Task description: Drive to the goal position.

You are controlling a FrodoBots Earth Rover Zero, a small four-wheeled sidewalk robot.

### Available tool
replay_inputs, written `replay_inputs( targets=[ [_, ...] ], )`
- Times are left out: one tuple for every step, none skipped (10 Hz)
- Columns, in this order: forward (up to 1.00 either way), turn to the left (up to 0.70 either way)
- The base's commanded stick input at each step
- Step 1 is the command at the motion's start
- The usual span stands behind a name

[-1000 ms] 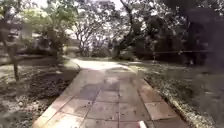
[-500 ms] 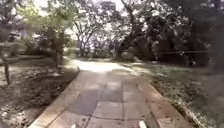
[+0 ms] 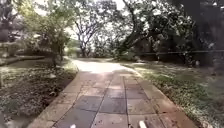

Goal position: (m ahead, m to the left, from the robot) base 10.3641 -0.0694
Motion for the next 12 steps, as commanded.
replay_inputs(
  targets=[
    [0.7, -0.28],
    [0.7, -0.09],
    [0.7, 0.0],
    [0.7, 0.0],
    [0.7, 0.0],
    [0.7, 0.0],
    [0.7, 0.0],
    [0.7, 0.0],
    [0.7, 0.0],
    [0.7, 0.0],
    [0.7, 0.0],
    [0.7, 0.0]
  ],
)
